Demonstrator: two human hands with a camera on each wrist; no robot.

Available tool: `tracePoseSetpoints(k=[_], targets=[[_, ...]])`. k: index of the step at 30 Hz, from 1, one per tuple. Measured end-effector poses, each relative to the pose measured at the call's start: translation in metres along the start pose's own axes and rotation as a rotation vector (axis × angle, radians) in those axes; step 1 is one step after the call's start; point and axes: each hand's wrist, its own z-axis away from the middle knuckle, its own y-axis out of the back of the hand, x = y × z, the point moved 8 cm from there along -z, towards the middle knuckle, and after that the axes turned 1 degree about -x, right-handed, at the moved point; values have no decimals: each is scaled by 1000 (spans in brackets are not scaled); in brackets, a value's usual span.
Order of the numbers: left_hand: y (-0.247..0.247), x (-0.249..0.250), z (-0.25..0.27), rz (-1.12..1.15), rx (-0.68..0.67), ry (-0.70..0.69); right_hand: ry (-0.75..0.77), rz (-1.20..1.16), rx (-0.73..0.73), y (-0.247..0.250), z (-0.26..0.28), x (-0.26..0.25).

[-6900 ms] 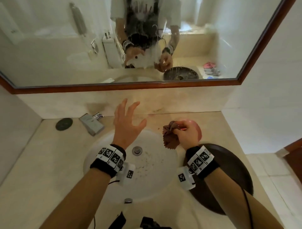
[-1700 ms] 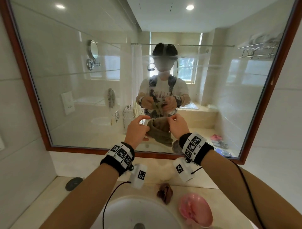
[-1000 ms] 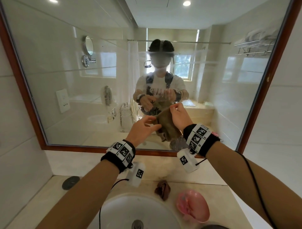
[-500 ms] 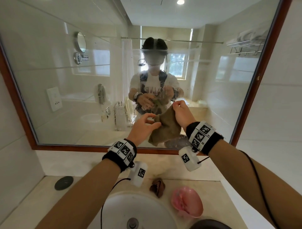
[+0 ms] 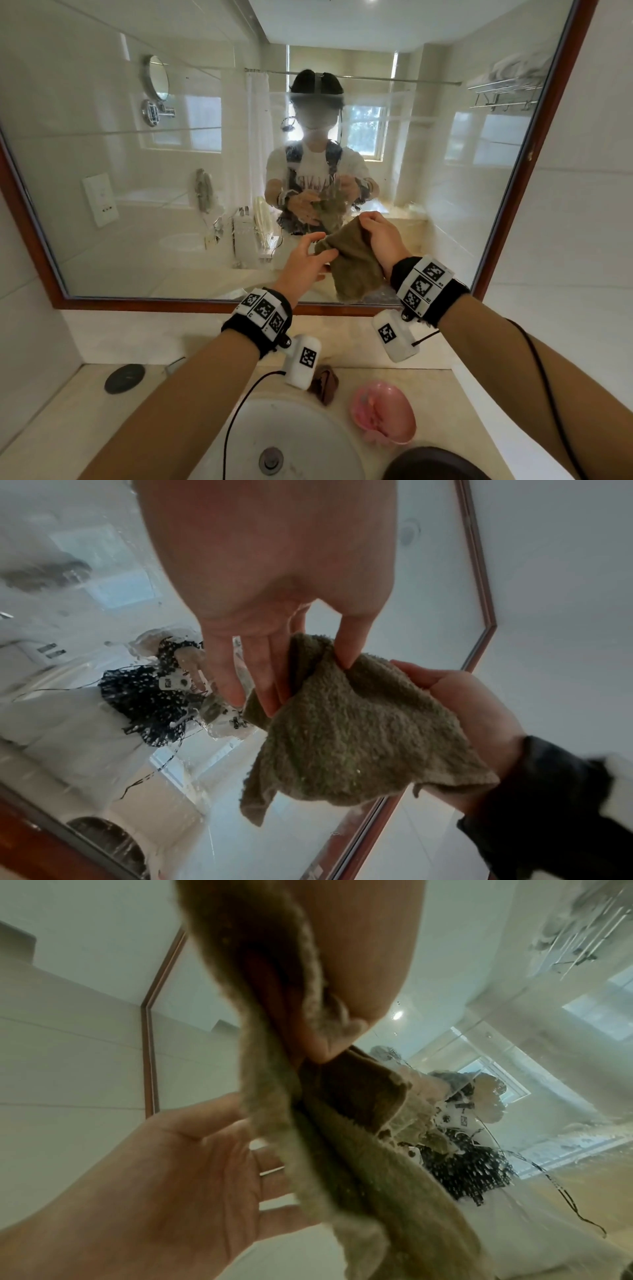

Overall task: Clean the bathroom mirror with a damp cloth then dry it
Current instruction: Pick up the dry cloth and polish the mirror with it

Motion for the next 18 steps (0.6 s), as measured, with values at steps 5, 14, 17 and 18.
tracePoseSetpoints(k=[5, 14, 17, 18], targets=[[5, 2, 2, 68, 52, -21, -18, 12, 21, 6, 3, 4], [23, 9, 0, -19, 129, -55, -18, 94, 166, 25, 2, 19], [32, 5, 0, -31, 144, -36, -28, 57, 205, 30, 1, 23], [36, 3, 0, -35, 152, -30, -33, 32, 220, 33, 0, 24]])
